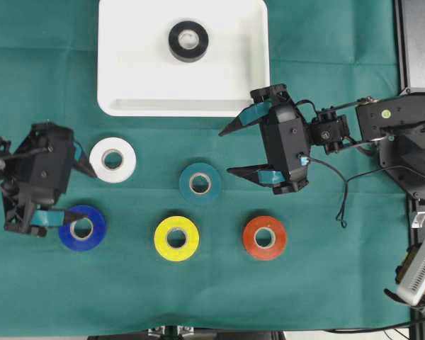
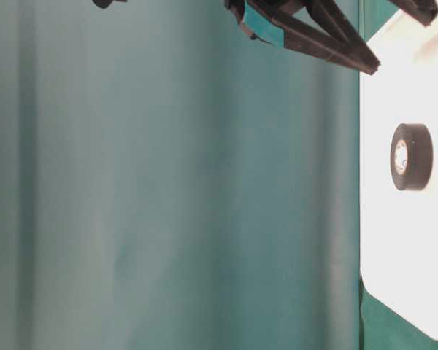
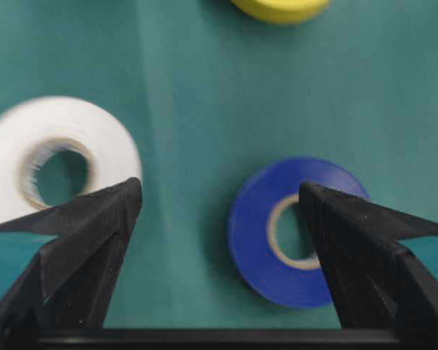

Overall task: Put the tape alternately from left to right into the white case.
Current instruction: 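Move the left gripper down to the blue roll and grasp it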

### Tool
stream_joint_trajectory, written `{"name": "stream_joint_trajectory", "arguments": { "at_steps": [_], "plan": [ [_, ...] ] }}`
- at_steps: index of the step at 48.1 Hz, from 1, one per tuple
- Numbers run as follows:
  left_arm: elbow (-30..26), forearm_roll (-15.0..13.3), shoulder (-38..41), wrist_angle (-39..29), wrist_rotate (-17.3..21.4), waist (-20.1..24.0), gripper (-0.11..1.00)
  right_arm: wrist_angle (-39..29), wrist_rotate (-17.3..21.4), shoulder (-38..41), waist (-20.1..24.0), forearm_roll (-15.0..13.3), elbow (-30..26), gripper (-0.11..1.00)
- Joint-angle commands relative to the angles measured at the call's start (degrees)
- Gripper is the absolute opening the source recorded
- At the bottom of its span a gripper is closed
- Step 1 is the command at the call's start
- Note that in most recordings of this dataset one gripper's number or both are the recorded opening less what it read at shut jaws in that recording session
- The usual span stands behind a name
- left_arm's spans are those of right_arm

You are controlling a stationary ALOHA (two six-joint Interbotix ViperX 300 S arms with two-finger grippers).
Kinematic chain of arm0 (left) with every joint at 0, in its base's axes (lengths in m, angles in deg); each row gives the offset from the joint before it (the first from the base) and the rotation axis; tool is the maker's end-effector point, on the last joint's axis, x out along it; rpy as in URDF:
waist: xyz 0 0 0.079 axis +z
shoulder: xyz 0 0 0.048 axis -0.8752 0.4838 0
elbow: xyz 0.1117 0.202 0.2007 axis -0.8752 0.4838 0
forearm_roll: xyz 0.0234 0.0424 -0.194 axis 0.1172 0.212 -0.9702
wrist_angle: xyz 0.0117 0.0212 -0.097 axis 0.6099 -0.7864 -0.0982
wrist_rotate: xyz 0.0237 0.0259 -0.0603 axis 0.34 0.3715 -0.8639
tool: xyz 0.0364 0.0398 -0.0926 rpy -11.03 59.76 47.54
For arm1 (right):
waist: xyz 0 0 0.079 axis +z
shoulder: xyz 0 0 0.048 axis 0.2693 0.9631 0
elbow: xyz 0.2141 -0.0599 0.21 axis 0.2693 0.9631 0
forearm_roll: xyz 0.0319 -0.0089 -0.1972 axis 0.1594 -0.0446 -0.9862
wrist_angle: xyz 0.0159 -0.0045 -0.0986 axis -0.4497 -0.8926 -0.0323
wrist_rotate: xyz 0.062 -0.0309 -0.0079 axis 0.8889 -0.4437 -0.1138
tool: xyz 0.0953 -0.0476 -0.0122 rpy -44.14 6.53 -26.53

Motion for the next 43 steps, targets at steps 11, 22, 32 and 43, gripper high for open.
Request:
{"name": "stream_joint_trajectory", "arguments": {
  "at_steps": [11, 22, 32, 43],
  "plan": [
    [-1.93, -0.09, 4.57, 0.26, -3.87, -2.11, 0.59, 0.53, 0.18, -0.35, 0.09, -0.09, -0.97, 0.81],
    [-2.81, -0.09, 8.7, 0.26, -3.96, -2.11, 0.59, 0.53, 0.18, -0.09, 0.18, 0.0, -0.97, 0.81],
    [-3.34, -0.09, 11.07, 0.26, -3.87, -2.11, 0.59, 0.53, 0.18, -0.09, 0.18, -0.09, -1.05, 0.81],
    [-3.43, -0.09, 13.36, 0.26, -3.96, -2.11, 0.59, 0.53, 0.18, -0.09, 0.18, -0.09, -0.97, 0.81]
  ]
}}
